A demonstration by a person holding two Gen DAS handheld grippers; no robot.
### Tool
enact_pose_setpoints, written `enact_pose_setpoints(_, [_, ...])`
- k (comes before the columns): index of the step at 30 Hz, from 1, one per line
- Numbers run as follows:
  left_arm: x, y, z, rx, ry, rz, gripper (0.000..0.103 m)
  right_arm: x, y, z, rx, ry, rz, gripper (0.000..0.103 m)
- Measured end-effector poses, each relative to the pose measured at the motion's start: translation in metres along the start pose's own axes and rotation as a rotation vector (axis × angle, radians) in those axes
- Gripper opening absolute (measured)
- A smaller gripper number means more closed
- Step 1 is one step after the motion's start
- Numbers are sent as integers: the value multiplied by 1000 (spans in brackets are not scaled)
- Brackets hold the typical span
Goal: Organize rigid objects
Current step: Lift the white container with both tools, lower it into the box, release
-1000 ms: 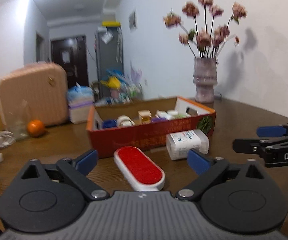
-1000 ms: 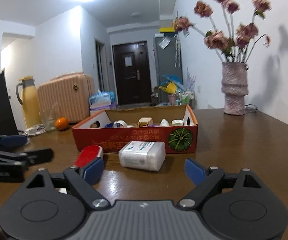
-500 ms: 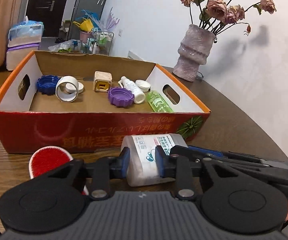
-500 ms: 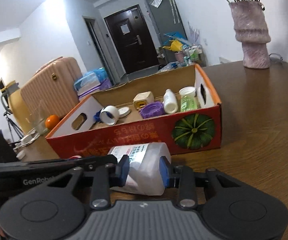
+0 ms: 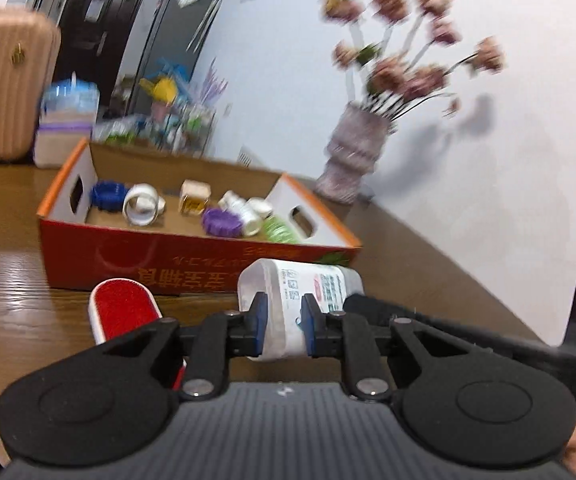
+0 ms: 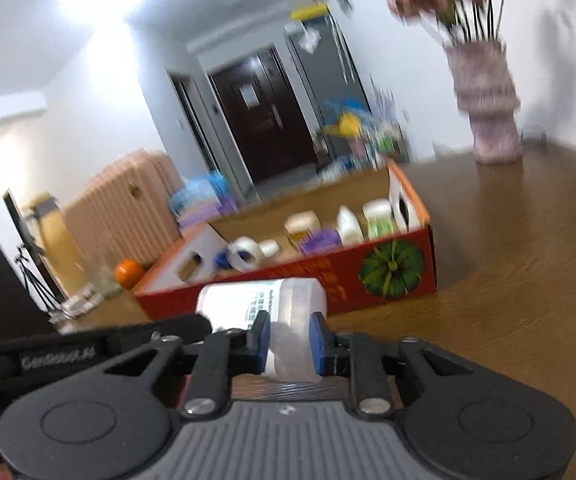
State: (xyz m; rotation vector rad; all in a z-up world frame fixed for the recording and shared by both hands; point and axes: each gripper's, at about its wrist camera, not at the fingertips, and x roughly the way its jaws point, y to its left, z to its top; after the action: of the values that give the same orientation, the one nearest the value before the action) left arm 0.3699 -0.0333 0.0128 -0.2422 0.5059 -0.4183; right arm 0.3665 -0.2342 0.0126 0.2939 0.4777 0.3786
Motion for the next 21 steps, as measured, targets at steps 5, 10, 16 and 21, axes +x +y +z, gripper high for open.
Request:
enact_pose_setpoints(5, [-87,-34,-18,40,-173,-36,18,-80,35,-10,-61,-137,51,17])
enact_pose_setpoints(10, [-147,-58,-36,65,-252,-48,18,-139,66,-22,-110,-212,56,17])
enact_pose_setpoints(16, [-191,-70,-51,75,-303,-45,18,-186,93,-41,-134,-263,72,17])
enact_pose_setpoints(21, [-196,-71,-51,72,-307,-55,18,-191,98,-43,-141,-270,67,17])
